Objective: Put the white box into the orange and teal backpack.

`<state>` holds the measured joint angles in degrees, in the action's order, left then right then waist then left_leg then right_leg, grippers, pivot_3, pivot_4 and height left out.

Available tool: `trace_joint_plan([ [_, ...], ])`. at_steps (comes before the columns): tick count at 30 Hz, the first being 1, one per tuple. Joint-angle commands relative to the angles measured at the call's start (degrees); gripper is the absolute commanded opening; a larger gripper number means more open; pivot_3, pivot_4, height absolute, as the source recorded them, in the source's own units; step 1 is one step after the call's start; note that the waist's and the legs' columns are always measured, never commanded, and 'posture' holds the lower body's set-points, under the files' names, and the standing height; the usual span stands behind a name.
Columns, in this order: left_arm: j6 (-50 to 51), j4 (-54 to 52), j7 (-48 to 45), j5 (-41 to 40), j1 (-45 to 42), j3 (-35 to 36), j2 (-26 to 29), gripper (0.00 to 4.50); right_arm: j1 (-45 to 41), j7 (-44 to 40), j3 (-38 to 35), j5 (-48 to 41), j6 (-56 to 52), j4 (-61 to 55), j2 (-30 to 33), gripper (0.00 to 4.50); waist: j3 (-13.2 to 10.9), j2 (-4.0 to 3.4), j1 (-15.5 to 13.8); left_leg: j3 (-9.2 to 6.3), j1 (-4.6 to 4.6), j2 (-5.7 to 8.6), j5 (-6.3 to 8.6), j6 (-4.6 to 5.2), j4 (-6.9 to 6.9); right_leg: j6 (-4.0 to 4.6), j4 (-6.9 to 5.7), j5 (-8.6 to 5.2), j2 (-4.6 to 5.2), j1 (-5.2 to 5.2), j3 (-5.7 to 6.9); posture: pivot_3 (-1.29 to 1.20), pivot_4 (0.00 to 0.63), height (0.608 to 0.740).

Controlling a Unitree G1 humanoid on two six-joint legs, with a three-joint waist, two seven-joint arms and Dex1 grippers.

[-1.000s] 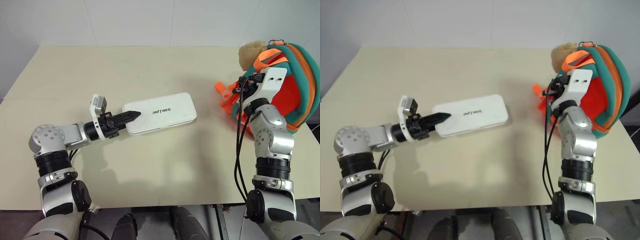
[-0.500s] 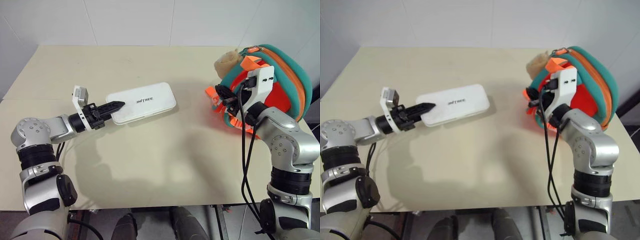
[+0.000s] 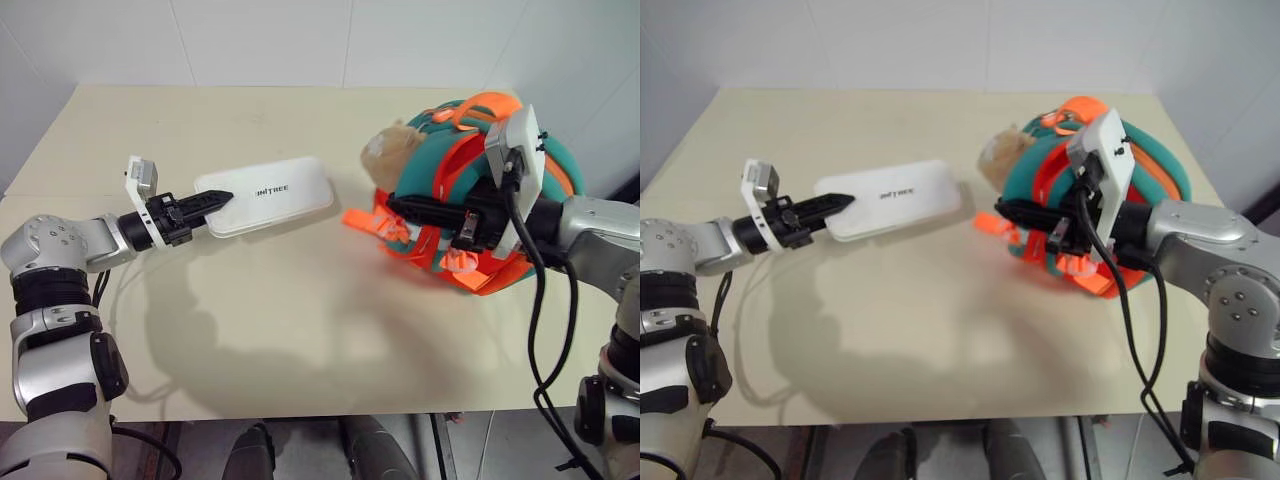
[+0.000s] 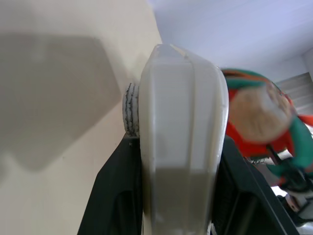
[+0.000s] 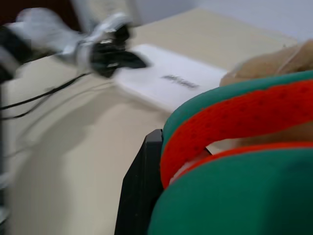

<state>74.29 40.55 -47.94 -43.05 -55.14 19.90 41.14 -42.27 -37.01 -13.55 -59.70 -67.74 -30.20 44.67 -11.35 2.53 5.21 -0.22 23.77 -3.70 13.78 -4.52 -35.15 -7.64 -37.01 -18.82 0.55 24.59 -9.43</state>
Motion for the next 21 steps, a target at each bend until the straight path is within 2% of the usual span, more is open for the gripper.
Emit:
trace_joint_plan([
  [1,-2.02,0.98,-3.97,1.37,-2.30,-1.30,2.24,1.31,-2.15,-5.05,-0.34,-5.17,0.47,-3.23,3.51,0.00,0.00,0.00,-0.27,0.00,0.02,0.00,0.00,0.00,-0.01,0.00,0.01,0.00,0.00,0.01,0.00,0.00,0.150,0.740],
  [6,-3.59,1.82,-7.74,3.60,-3.54,-3.82,3.90,1.31,-0.86,-15.97,1.13,-6.67,3.25,-4.36,10.36,0.00,0.00,0.00,-0.76,-0.06,0.38,0.00,0.01,0.02,-0.15,0.00,0.01,0.00,0.02,0.28,0.11,0.00,0.150,0.740],
  [12,-6.02,-1.19,-12.11,3.68,-2.18,-3.65,6.43,1.31,7.01,-33.31,4.83,4.70,15.65,-4.23,20.02,0.00,0.00,0.00,-0.78,-0.08,0.44,-0.01,0.02,0.04,-0.18,0.02,0.04,-0.02,0.02,0.31,0.20,0.00,0.150,0.740],
  [17,-6.94,-7.69,-15.62,2.45,1.96,-3.14,7.97,1.31,10.61,-42.48,5.66,11.40,24.20,0.37,24.51,0.00,0.00,0.00,-0.71,-0.07,0.42,-0.01,0.02,0.04,-0.39,0.01,-0.12,-0.03,0.02,0.29,0.19,0.00,0.150,0.740],
  [21,-6.85,-13.05,-17.54,0.84,5.85,-1.57,9.06,1.31,9.13,-44.74,7.65,15.45,28.32,4.16,24.89,0.00,-0.01,0.00,-0.74,-0.08,0.40,-0.01,0.03,0.05,-0.69,0.02,-0.39,-0.04,0.01,0.27,0.19,0.00,0.150,0.740],
])
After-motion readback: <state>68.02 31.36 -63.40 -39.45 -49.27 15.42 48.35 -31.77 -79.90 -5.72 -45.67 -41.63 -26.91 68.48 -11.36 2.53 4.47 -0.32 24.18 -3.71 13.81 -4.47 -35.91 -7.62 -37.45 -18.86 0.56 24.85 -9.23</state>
